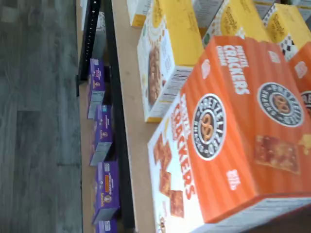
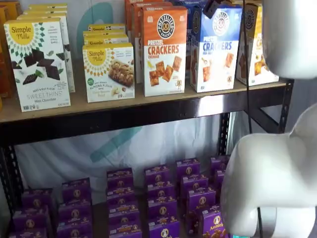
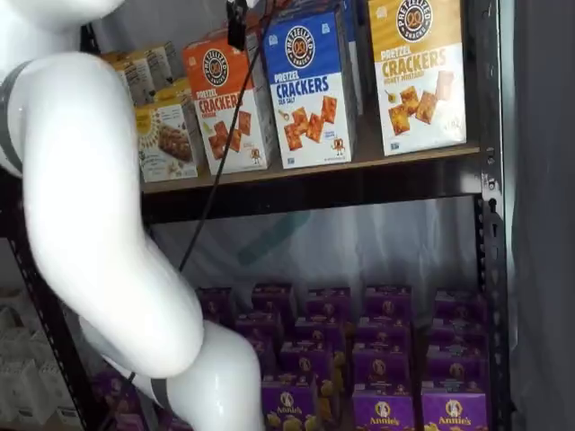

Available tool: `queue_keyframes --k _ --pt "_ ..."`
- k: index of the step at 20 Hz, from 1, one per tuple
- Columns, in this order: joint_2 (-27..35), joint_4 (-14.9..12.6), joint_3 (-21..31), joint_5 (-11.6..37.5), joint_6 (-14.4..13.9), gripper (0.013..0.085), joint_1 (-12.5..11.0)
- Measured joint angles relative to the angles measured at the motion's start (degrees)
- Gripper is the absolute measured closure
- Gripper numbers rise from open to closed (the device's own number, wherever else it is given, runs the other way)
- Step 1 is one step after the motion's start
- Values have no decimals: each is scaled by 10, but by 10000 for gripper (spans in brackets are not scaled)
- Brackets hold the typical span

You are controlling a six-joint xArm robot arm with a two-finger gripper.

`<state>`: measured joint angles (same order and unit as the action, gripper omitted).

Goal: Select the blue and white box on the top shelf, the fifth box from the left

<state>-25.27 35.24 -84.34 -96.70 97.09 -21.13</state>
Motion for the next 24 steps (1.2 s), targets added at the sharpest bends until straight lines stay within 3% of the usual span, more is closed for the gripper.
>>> queue_keyframes --k 8,24 --pt "50 -26 -59 -17 14 130 -6" --pt "91 -80 -72 43 26 130 23"
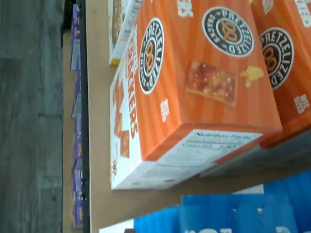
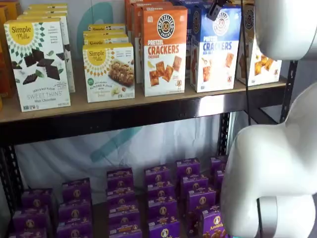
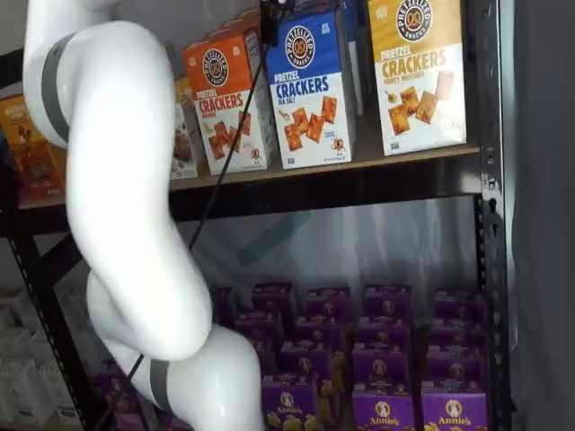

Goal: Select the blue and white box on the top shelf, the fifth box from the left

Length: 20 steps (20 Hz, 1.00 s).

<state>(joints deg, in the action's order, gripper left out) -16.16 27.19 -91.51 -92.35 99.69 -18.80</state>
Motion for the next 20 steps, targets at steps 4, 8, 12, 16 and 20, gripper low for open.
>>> queue_keyframes --k 4,8,12,16,20 --pt "13 -5 -8 -1 7 130 -3" --pt "24 -16 -18 -7 12 130 -4" --pt "34 -28 -30 -18 16 130 -4" --pt "41 -46 -40 -25 17 130 0" --pt "44 -65 -46 -35 16 130 7"
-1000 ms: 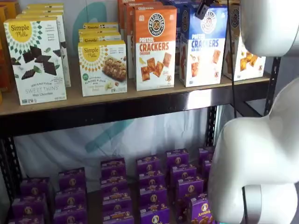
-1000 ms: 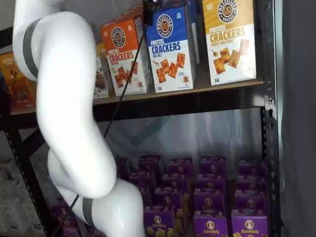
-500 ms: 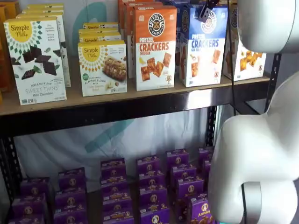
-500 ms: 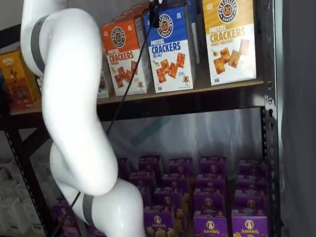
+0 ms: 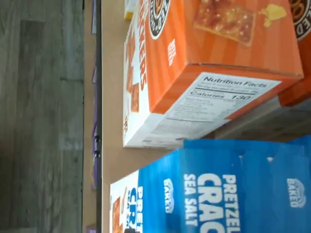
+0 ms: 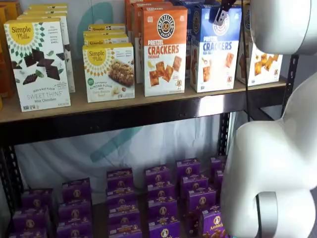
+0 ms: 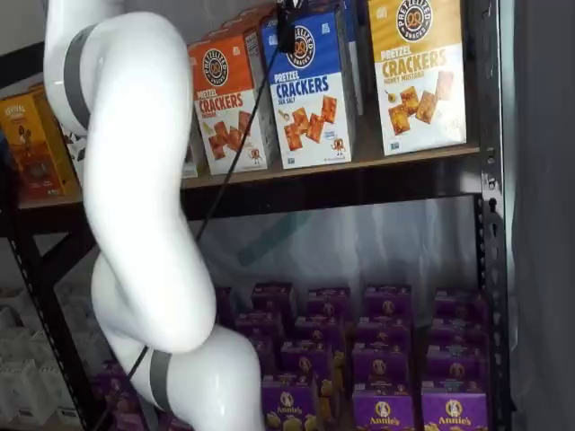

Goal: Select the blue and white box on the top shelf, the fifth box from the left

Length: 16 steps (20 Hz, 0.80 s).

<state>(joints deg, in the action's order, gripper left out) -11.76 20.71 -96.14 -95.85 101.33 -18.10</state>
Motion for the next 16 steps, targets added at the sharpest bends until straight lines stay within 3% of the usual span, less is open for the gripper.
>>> queue_keyframes --k 8,16 --pt "6 -22 -12 -31 -6 130 12" --pt "-4 -30 3 -23 -13 130 23"
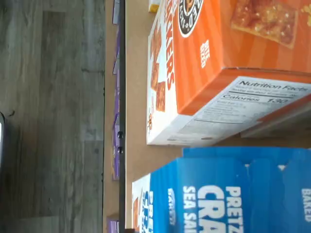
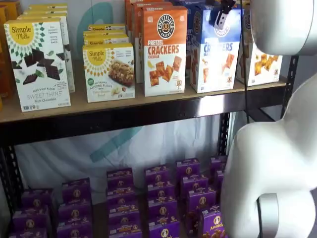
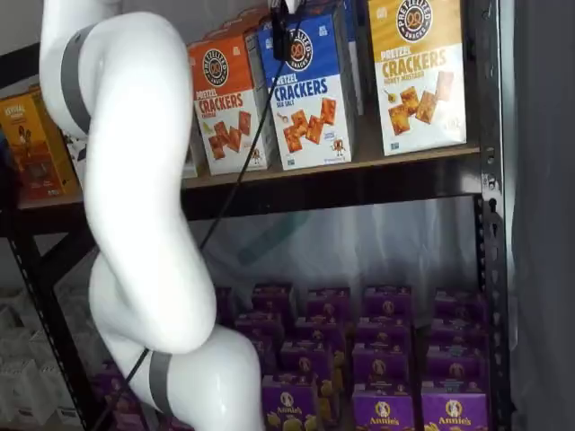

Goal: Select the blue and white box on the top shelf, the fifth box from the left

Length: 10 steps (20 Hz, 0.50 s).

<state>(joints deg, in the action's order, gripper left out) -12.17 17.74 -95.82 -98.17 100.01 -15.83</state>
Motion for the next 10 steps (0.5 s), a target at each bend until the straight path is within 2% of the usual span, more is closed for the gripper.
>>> queue_keyframes --k 10 --pt "-9 -28 8 7 -2 130 12"
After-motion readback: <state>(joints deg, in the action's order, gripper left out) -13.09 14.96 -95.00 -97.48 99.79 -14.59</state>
